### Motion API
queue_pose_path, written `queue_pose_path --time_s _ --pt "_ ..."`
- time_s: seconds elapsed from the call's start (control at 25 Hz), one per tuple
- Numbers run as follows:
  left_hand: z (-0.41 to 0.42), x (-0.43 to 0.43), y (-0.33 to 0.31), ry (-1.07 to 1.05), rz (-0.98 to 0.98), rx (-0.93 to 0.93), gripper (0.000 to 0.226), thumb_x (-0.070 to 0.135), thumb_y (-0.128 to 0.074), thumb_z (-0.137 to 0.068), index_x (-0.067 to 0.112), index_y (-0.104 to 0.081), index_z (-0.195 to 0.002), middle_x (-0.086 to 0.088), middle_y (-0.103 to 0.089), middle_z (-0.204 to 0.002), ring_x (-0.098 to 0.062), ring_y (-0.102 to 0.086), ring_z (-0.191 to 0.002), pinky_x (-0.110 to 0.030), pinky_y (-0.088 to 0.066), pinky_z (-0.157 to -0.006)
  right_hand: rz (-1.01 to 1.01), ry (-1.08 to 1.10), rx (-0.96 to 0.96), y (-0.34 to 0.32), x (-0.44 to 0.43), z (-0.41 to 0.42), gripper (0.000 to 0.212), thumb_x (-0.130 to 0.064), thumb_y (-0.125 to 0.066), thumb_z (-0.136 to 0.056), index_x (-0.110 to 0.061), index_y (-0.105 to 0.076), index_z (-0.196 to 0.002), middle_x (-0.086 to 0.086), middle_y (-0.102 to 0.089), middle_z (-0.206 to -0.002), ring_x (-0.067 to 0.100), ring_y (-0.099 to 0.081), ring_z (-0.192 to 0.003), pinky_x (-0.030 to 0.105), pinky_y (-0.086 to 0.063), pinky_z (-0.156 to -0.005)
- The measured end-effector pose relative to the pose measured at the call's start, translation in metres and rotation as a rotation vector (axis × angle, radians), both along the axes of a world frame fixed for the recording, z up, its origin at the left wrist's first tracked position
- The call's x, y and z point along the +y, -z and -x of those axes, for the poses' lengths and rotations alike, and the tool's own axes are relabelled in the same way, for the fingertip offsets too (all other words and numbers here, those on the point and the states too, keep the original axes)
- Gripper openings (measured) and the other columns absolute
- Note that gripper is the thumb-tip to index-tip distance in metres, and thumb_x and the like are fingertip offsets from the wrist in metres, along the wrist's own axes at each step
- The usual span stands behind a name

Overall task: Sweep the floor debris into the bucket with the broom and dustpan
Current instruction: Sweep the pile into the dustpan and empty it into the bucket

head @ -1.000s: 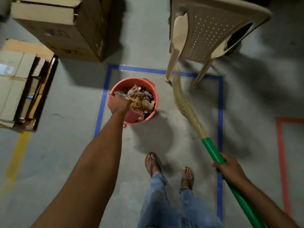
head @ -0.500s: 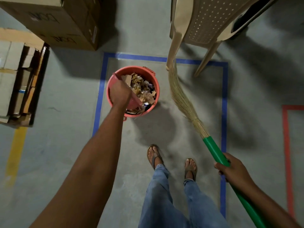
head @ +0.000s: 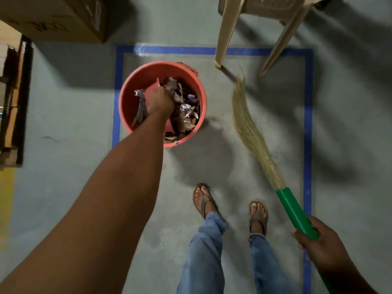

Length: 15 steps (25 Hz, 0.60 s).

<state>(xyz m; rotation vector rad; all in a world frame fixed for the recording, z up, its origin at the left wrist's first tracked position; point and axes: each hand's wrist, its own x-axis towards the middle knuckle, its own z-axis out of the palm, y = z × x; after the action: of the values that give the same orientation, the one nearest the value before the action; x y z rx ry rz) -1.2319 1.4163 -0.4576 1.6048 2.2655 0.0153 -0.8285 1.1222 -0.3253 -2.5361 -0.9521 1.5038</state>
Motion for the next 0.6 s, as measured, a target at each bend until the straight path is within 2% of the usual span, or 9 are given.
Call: queue_pose_path --time_s 0.16,0.24,0.28,0.44,0.52,0.6 --pt "-0.004 -0.05 -0.074 -0.13 -0.106 -0.036 0.027 0.02 -0.045 -0.102 0.01 -0.069 -0.096 -0.012 -0.073 -0.088 -0.032 -0.07 -0.079 -0.039 -0.05 -0.062 -0.021 -0.025 0.031 -0.025 0.012 0.007 0.028 -0.009 -0.071 -0.091 -0.019 -0.064 -0.116 0.012 -0.068 -0.075 0.025 -0.064 -0.064 0.033 -0.049 -0.051" --pt "-0.011 -0.08 -0.124 -0.206 -0.179 -0.041 0.024 0.016 -0.046 -0.1 0.01 -0.069 -0.096 -0.009 -0.07 -0.087 -0.024 -0.058 -0.071 -0.034 -0.04 -0.061 -0.05 -0.027 0.07 -0.044 0.014 0.006 0.025 -0.009 -0.071 -0.091 -0.015 -0.066 -0.114 0.013 -0.068 -0.076 0.023 -0.063 -0.062 0.032 -0.047 -0.049" --pt "-0.012 -0.091 -0.147 -0.253 -0.199 -0.035 0.024 0.014 -0.047 -0.099 0.008 -0.07 -0.097 -0.011 -0.07 -0.089 -0.025 -0.055 -0.072 -0.034 -0.037 -0.063 -0.065 -0.02 0.09 -0.052 0.015 0.005 0.024 -0.008 -0.071 -0.09 -0.013 -0.066 -0.113 0.014 -0.067 -0.076 0.022 -0.061 -0.061 0.032 -0.045 -0.049" --pt "-0.021 -0.143 -0.203 -0.284 -0.192 -0.035 0.025 0.015 -0.052 -0.098 0.001 -0.073 -0.098 -0.022 -0.073 -0.097 -0.043 -0.066 -0.089 -0.035 -0.033 -0.065 -0.11 -0.033 0.142 -0.081 0.004 -0.004 0.018 -0.007 -0.07 -0.091 -0.011 -0.065 -0.107 0.013 -0.063 -0.074 0.021 -0.057 -0.061 0.03 -0.043 -0.05" --pt "-0.026 -0.168 -0.217 -0.415 -0.327 -0.13 0.031 0.026 -0.05 -0.1 0.006 -0.074 -0.095 -0.02 -0.073 -0.096 -0.04 -0.066 -0.09 -0.033 -0.032 -0.065 -0.118 -0.046 0.169 -0.09 -0.007 -0.014 0.014 -0.008 -0.07 -0.091 -0.01 -0.065 -0.104 0.013 -0.063 -0.074 0.021 -0.058 -0.062 0.031 -0.045 -0.051" --pt "-0.039 -0.199 -0.227 -0.598 -0.406 -0.257 0.031 0.027 -0.051 -0.1 0.007 -0.075 -0.101 -0.017 -0.074 -0.102 -0.035 -0.067 -0.096 -0.031 -0.037 -0.068 -0.1 -0.025 0.222 -0.099 -0.023 -0.029 0.011 -0.009 -0.069 -0.09 -0.007 -0.066 -0.101 0.013 -0.065 -0.074 0.022 -0.058 -0.062 0.031 -0.045 -0.052"
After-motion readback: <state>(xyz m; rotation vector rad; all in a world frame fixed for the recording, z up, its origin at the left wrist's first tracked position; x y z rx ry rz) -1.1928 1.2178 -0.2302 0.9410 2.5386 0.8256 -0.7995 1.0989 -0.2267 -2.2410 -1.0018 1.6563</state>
